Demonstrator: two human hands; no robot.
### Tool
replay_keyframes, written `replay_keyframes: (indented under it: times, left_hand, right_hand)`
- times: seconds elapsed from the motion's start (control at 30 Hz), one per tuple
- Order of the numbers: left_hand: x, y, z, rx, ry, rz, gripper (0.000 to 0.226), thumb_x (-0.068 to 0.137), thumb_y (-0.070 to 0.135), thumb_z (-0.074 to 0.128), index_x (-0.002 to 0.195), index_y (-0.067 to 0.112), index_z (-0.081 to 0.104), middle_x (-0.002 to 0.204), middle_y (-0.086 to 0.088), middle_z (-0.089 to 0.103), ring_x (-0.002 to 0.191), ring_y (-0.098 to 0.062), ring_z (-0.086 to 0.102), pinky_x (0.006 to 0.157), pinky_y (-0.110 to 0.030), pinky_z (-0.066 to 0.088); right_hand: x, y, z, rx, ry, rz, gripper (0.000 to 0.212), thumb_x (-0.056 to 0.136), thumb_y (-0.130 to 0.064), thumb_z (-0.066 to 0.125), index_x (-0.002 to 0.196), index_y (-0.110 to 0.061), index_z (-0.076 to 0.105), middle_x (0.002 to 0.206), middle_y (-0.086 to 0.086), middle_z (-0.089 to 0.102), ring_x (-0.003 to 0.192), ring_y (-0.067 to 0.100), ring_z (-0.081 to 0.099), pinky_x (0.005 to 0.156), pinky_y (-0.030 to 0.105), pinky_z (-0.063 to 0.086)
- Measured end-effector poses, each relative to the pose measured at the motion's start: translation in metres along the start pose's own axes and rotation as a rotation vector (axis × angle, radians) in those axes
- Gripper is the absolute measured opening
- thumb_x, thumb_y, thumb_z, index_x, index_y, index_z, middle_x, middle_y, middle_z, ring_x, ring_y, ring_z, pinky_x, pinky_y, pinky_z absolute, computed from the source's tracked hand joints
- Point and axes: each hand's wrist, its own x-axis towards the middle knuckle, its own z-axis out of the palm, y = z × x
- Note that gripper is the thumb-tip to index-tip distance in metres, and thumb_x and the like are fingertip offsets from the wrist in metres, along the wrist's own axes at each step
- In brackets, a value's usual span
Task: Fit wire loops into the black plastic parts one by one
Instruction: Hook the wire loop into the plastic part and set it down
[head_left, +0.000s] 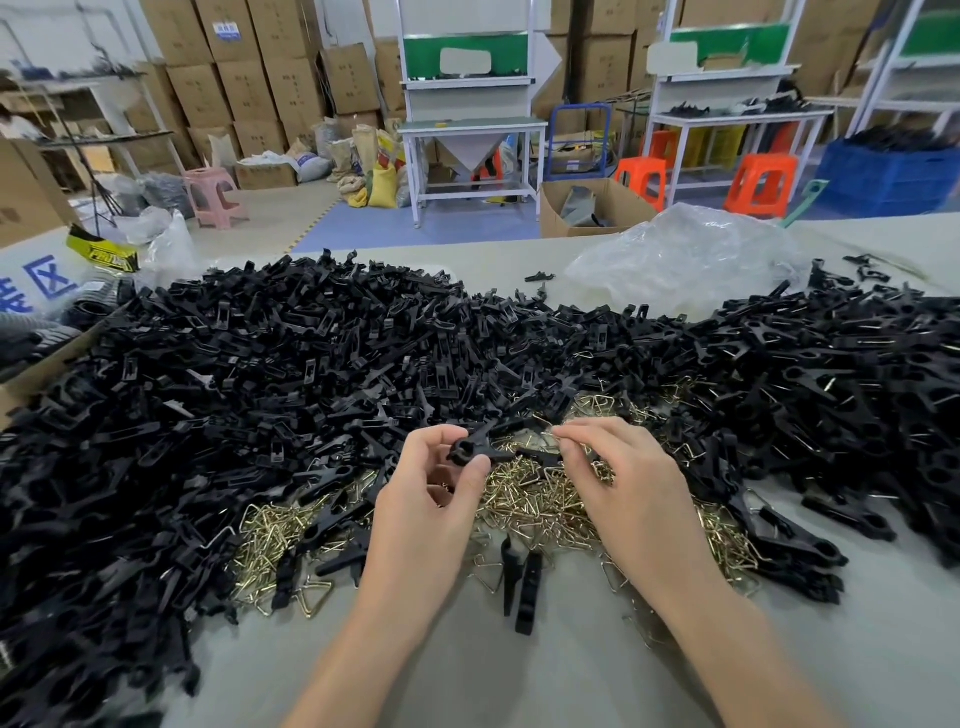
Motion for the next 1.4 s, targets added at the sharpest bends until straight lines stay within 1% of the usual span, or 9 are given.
replay_keyframes:
  times: [0.17, 0.33, 0.43, 0.57, 0.7, 0.87, 0.97, 1.2, 1.4]
  left_hand:
    - [-0.001, 0.002, 0.001, -0.04, -0.066, -0.009, 0.024, 0.093, 0.031, 0.068, 0.104, 0.048, 0.055, 0.091, 0.012, 0.069, 0.068, -0.001, 0.056, 0.064, -0.023, 0.051]
    - [-0.004, 0.005, 0.003, -0.107, -0.108, -0.02, 0.026, 0.093, 0.029, 0.071, 0.106, 0.047, 0.057, 0.099, 0.012, 0.071, 0.074, -0.008, 0.059, 0.063, -0.018, 0.05]
    - [-0.005, 0.007, 0.002, -0.146, -0.119, -0.007, 0.026, 0.093, 0.027, 0.071, 0.106, 0.046, 0.058, 0.098, 0.012, 0.071, 0.073, -0.005, 0.058, 0.061, -0.014, 0.048]
    - [-0.005, 0.009, 0.002, -0.172, -0.156, 0.004, 0.026, 0.094, 0.026, 0.07, 0.106, 0.045, 0.058, 0.104, 0.013, 0.072, 0.077, -0.004, 0.058, 0.067, -0.013, 0.047]
    - [-0.006, 0.009, 0.004, -0.172, -0.178, 0.008, 0.026, 0.094, 0.026, 0.069, 0.105, 0.046, 0.057, 0.106, 0.012, 0.073, 0.08, -0.012, 0.061, 0.07, -0.02, 0.051]
    - [-0.007, 0.01, 0.005, -0.159, -0.149, 0.04, 0.025, 0.093, 0.027, 0.07, 0.102, 0.046, 0.056, 0.104, 0.015, 0.073, 0.078, -0.014, 0.06, 0.067, -0.02, 0.051]
    - [-0.007, 0.01, 0.006, -0.144, -0.14, 0.054, 0.024, 0.093, 0.028, 0.07, 0.103, 0.045, 0.056, 0.105, 0.016, 0.073, 0.084, -0.017, 0.063, 0.068, -0.018, 0.05]
    - [-0.007, 0.01, 0.003, -0.209, -0.158, 0.043, 0.022, 0.093, 0.029, 0.07, 0.103, 0.045, 0.058, 0.105, 0.012, 0.074, 0.076, -0.019, 0.06, 0.058, -0.015, 0.05]
    - [-0.005, 0.008, 0.0, -0.2, -0.157, 0.033, 0.021, 0.092, 0.036, 0.068, 0.108, 0.046, 0.059, 0.105, 0.012, 0.074, 0.08, -0.009, 0.062, 0.067, -0.016, 0.05]
  right_hand:
    - [0.002, -0.005, -0.004, 0.344, -0.016, 0.193, 0.017, 0.097, -0.025, 0.067, 0.107, -0.034, 0.076, 0.092, -0.02, 0.075, 0.086, 0.0, 0.068, 0.075, 0.008, 0.048]
    - [0.008, -0.011, -0.004, 0.897, -0.109, 0.529, 0.011, 0.093, -0.013, 0.07, 0.092, -0.016, 0.08, 0.089, 0.005, 0.079, 0.079, 0.013, 0.074, 0.067, 0.019, 0.057]
    - [0.011, -0.013, -0.004, 1.059, -0.139, 0.639, 0.014, 0.092, -0.014, 0.07, 0.084, -0.016, 0.082, 0.09, 0.009, 0.078, 0.077, 0.013, 0.072, 0.065, 0.021, 0.058]
    - [0.01, -0.014, -0.001, 1.132, -0.18, 0.673, 0.011, 0.082, -0.024, 0.076, 0.085, -0.016, 0.082, 0.092, 0.006, 0.077, 0.076, 0.011, 0.07, 0.066, 0.022, 0.058]
    - [0.006, -0.02, 0.004, 1.132, -0.192, 0.678, 0.025, 0.066, -0.035, 0.079, 0.083, -0.016, 0.082, 0.091, 0.007, 0.077, 0.073, 0.011, 0.069, 0.065, 0.023, 0.057]
    - [0.004, -0.022, 0.005, 1.125, -0.17, 0.679, 0.009, 0.08, -0.024, 0.078, 0.081, -0.016, 0.082, 0.091, 0.007, 0.076, 0.073, 0.011, 0.069, 0.065, 0.023, 0.057]
    - [0.002, -0.023, 0.005, 1.102, -0.152, 0.672, 0.011, 0.088, -0.021, 0.074, 0.081, -0.016, 0.081, 0.091, 0.005, 0.076, 0.074, 0.011, 0.068, 0.066, 0.023, 0.057]
    - [0.003, -0.023, 0.005, 1.164, -0.197, 0.654, 0.016, 0.075, -0.032, 0.081, 0.08, -0.017, 0.081, 0.092, 0.004, 0.075, 0.076, 0.011, 0.068, 0.069, 0.024, 0.057]
    - [0.007, -0.02, -0.001, 1.228, -0.358, 0.655, 0.022, 0.072, -0.029, 0.08, 0.086, -0.013, 0.081, 0.094, 0.008, 0.075, 0.08, 0.015, 0.07, 0.071, 0.025, 0.058]
